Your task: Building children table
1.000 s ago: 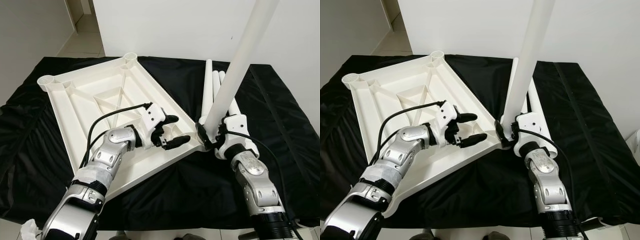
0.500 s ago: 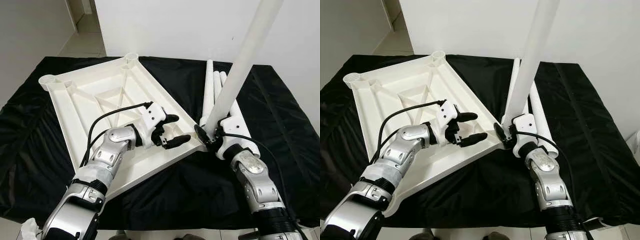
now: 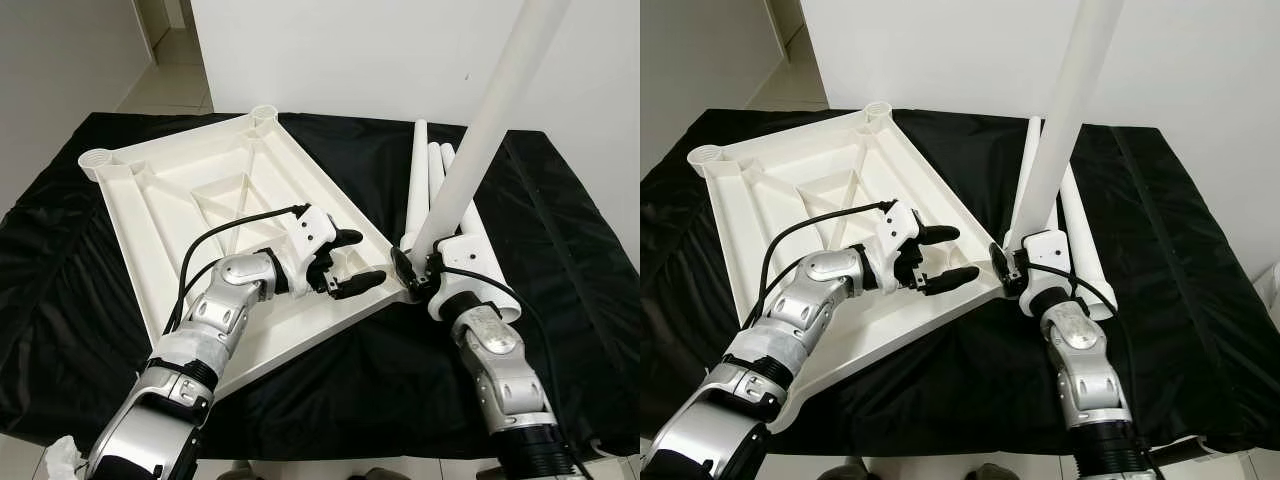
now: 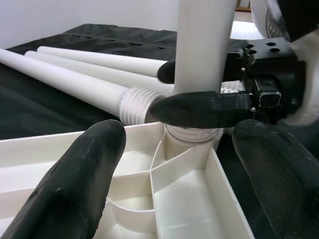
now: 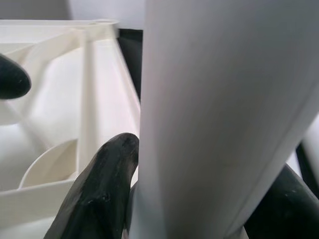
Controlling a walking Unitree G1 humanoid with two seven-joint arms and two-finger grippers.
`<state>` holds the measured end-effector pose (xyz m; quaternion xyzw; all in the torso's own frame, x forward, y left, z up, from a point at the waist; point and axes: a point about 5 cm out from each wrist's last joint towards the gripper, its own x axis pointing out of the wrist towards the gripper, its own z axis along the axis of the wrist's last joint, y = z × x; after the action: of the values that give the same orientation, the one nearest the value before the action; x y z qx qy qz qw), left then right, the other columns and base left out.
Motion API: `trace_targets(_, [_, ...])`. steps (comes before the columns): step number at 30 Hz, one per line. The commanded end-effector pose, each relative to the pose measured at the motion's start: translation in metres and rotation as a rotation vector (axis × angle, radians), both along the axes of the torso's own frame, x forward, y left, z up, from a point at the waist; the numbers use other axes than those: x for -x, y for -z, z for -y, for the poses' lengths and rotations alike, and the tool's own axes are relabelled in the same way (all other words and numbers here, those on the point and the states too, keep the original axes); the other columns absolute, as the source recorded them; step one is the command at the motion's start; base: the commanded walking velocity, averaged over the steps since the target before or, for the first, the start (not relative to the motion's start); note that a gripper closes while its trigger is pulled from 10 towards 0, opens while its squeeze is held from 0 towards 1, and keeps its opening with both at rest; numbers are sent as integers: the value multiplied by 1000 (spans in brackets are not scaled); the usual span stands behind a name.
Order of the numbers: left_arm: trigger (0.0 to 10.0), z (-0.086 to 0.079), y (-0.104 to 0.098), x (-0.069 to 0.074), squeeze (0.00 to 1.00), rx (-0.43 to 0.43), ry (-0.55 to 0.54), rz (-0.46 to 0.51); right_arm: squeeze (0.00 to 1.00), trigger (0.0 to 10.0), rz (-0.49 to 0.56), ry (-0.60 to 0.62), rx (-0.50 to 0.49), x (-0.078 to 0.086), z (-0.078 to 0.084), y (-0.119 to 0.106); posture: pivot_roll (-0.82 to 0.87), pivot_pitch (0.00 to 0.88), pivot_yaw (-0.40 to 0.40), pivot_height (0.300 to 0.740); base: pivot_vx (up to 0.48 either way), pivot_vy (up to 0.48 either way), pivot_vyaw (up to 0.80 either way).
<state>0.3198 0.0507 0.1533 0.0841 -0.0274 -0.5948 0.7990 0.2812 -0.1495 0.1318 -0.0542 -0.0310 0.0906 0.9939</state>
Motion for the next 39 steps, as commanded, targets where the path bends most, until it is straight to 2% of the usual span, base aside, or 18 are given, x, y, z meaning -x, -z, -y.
trace_targets(1, [10000,2,-4,1,0,-10,26,13,0,10000,-10,32,-21,2,-3,1,-30,0,-10,740,0,0,0])
trace_targets(4, [10000,0,-4,1,0,-11,17,15,0,10000,-26,235,-93,6,-18,3,-29,0,-14,740,0,0,0])
trace_targets(5, [10000,0,-4,1,0,-11,17,15,0,10000,-26,235,-93,6,-18,3,-29,0,-14,740,0,0,0])
trace_targets(6, [10000,0,-4,1,0,-11,16,17,0,10000,-44,298,-128,7,-22,5,-28,0,-17,740,0,0,0])
trace_targets(8, [10000,0,-4,1,0,-10,15,17,0,10000,-60,324,-145,8,-28,7,-27,0,-17,740,0,0,0])
trace_targets(9, [10000,0,-4,0,0,-11,14,19,0,10000,-70,305,-150,8,-35,8,-29,0,-16,740,0,0,0])
trace_targets(11, [10000,0,-5,0,0,-11,14,19,0,10000,-67,291,-147,9,-38,7,-29,0,-16,740,0,0,0])
trace_targets(14, [10000,-1,-6,-2,0,-14,11,22,0,10000,-51,291,-142,10,-30,6,-34,0,-15,740,0,0,0])
trace_targets(15, [10000,-1,-6,-2,0,-15,10,23,1000,10000,-42,299,-144,11,-28,5,-33,0,-15,740,0,0,0])
trace_targets(23, [10000,-2,-7,-4,0,-17,6,28,1000,10000,-5,301,-138,14,-27,0,-32,0,-16,740,0,0,0])
trace_targets(24, [10000,-3,-8,-5,0,-20,-1,31,0,10000,6,292,-141,18,-25,-1,-34,0,-16,740,0,0,0])
trace_targets(26, [10000,-6,-9,-8,0,-26,-16,37,0,10000,27,278,-139,29,-21,-2,-35,0,-16,740,0,0,0])
trace_targets(31, [10000,-8,-11,-11,0,-29,-27,39,0,10000,30,257,-138,35,-20,-1,-38,0,-15,740,0,0,0])
trace_targets(33, [10000,-12,-12,-14,0,-38,-40,45,0,10000,38,231,-134,48,-17,2,-44,3,-8,740,0,0,0])
trace_targets(35, [10000,-14,-13,-16,0,-43,-48,47,0,10000,32,223,-128,54,-15,5,-47,8,-6,740,0,0,0])
trace_targets(36, [10000,-16,-13,-18,0,-46,-59,50,0,5098,22,219,-129,59,-13,8,-50,9,-3,740,0,0,0])
trace_targets(38, [10000,-17,-14,-20,0,-48,-66,51,0,5098,14,219,-131,61,-12,10,-50,9,-3,740,0,0,0])
trace_targets(39, [10000,-17,-14,-21,0,-48,-71,52,0,745,13,215,-133,63,-11,11,-50,10,-2,740,0,0,0])
